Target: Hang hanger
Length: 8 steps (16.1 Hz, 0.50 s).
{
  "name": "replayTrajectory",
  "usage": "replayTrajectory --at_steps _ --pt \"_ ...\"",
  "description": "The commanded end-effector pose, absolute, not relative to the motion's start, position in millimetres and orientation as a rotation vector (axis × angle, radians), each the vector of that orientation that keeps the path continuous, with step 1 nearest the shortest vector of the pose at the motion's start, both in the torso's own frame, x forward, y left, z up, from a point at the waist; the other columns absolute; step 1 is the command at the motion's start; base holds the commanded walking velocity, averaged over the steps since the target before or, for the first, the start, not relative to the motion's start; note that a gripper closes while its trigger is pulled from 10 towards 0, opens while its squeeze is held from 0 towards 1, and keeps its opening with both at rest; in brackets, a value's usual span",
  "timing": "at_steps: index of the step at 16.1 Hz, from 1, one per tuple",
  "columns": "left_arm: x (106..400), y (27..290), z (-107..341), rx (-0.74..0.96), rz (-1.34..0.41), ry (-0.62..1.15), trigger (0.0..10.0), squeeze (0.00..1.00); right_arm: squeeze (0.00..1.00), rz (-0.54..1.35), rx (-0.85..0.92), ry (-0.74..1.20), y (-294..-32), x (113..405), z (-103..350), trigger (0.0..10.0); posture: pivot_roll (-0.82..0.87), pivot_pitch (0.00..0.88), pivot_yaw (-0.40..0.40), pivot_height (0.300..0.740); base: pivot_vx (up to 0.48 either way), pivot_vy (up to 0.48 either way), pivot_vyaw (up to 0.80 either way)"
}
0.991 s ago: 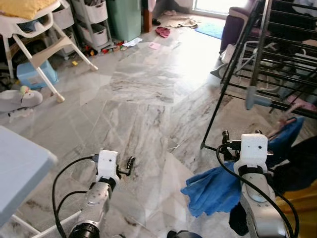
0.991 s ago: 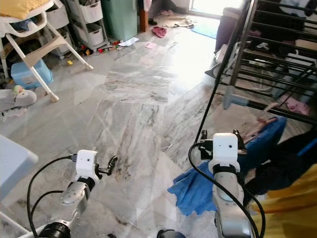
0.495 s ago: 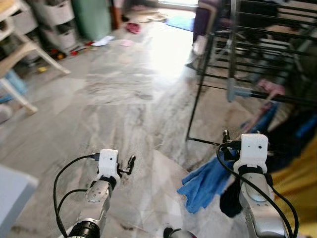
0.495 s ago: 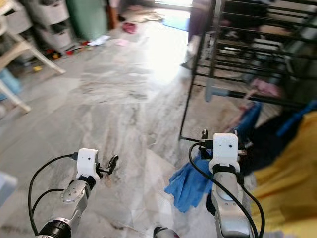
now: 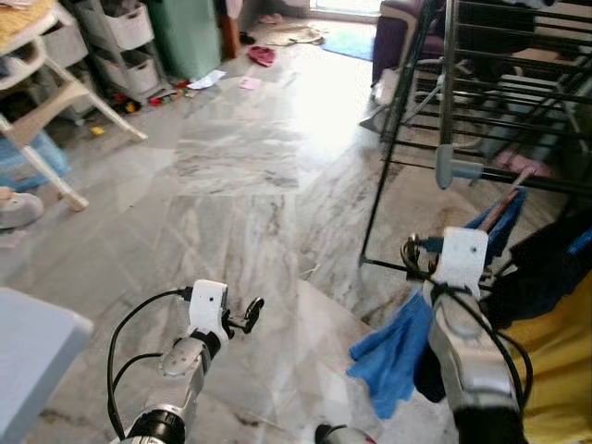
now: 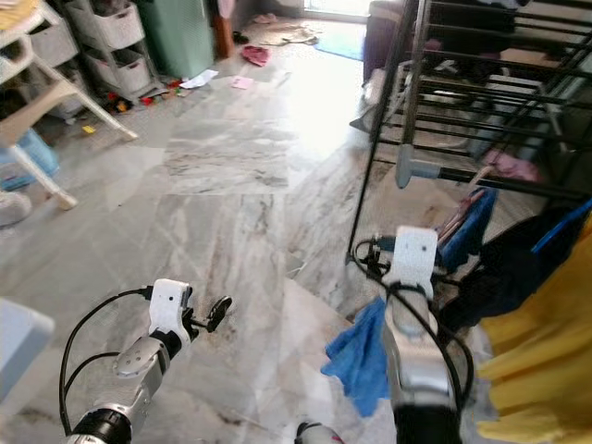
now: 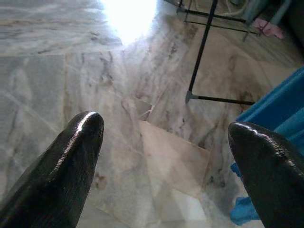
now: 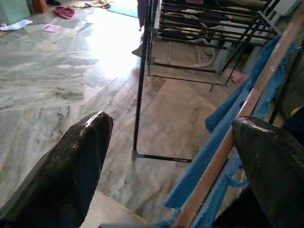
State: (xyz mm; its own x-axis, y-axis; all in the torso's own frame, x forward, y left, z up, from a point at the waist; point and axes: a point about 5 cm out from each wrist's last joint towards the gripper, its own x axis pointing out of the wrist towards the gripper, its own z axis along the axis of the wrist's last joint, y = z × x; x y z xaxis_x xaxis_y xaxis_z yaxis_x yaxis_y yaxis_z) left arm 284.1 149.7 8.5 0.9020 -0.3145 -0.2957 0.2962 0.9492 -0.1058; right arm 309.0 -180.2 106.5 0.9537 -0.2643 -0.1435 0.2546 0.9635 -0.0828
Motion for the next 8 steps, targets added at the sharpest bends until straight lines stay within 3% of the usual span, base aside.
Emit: replayTrajectory --at_steps 1,4,8 --pt "282.3 151.8 5.1 -0.064 -0.32 0.34 10.0 0.0 0.0 -0.31 -0.055 0.215 -183.1 310.8 99.4 10.0 -0.2 0.149 0.023 0.74 0.0 0.0 0.0" --pt "279.3 150.6 2.8 -0.071 -0.34 0.348 10.0 0.0 0.0 -0.371 -0.119 0.212 -183.6 323.1 108.5 10.0 -0.2 0.15 0.021 0.74 0.0 0.0 0.0" --pt "274.7 147.2 -1.4 -0.083 -0.362 0.368 10.0 0.0 0.0 -0.457 -0.111 0.285 -197.8 316.9 95.2 10.0 -0.19 0.148 0.017 0.74 0.0 0.0 0.0"
